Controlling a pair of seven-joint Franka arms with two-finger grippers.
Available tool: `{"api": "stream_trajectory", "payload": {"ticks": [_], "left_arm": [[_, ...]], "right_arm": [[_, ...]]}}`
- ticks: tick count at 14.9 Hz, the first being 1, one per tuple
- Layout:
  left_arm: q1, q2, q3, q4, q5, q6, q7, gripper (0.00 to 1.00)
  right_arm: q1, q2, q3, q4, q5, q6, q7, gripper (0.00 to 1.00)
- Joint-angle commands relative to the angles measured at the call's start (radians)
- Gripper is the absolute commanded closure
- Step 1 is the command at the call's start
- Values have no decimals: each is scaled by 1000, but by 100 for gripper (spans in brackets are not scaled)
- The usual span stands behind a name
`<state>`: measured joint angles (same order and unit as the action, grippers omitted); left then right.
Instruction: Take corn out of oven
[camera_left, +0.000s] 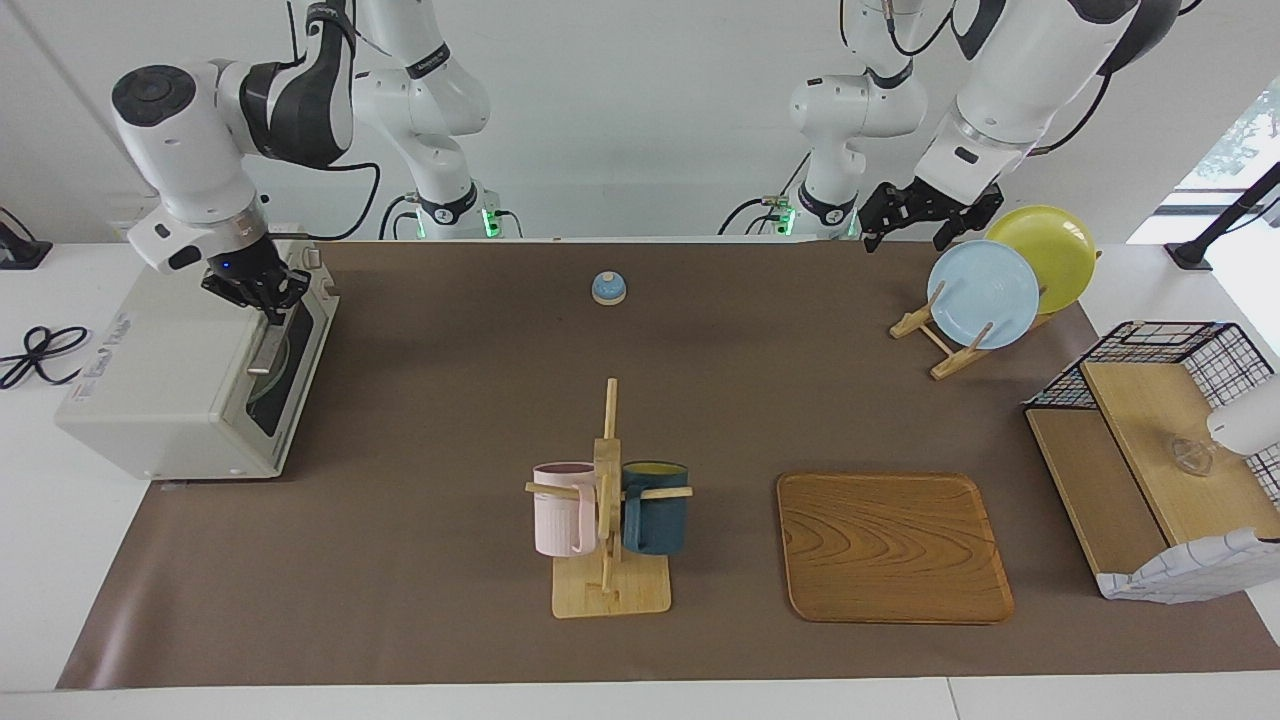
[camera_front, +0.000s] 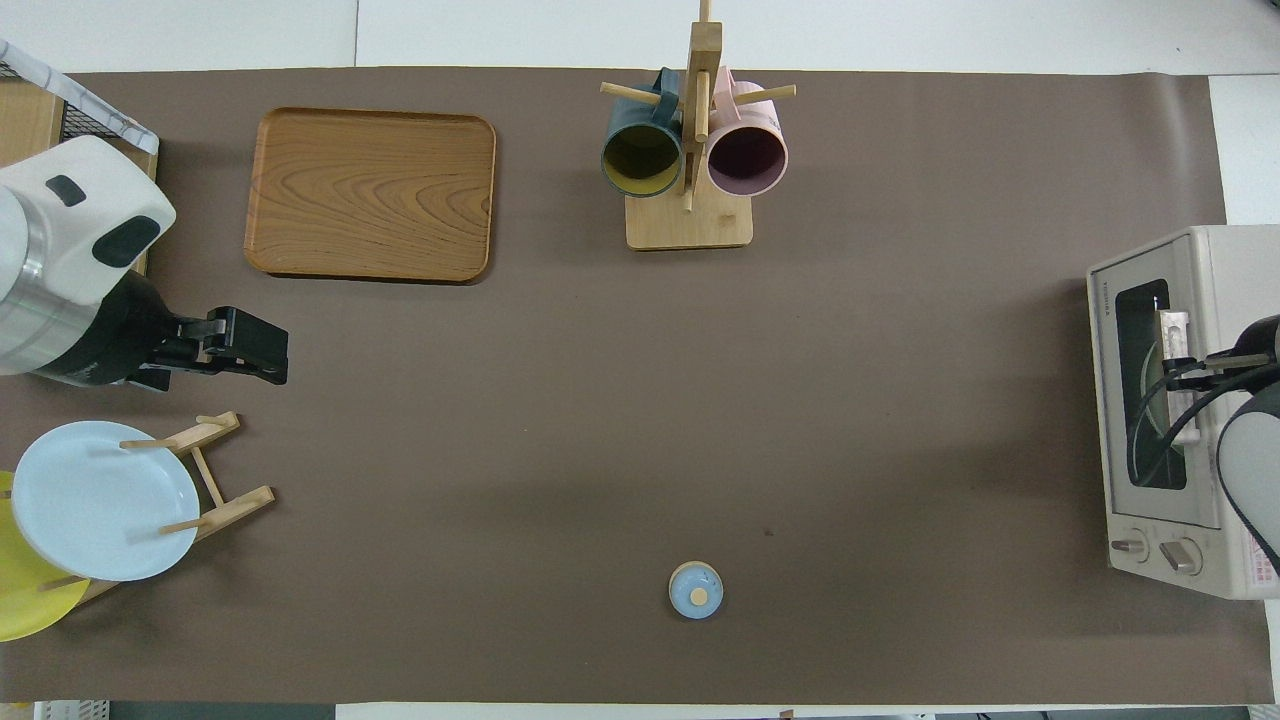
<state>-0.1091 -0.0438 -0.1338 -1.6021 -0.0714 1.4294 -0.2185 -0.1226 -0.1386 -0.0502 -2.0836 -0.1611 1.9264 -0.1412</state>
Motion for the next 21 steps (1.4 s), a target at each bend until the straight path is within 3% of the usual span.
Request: {"api": "stream_trajectory", "payload": {"ticks": [1,14,21], "left_arm": [[15,-5,-6,7,-15,-15,2,0],[15,-5,-6,5,-15,-15,2,0],[15,-5,-6,5,-15,-15,2,0]], "right_arm": [[-28,13,3,-19,-12,39,-20,100],[-31,25,4,-23,-11,49,-20,100],[11,77,7,-30,2,103,21,100]]}}
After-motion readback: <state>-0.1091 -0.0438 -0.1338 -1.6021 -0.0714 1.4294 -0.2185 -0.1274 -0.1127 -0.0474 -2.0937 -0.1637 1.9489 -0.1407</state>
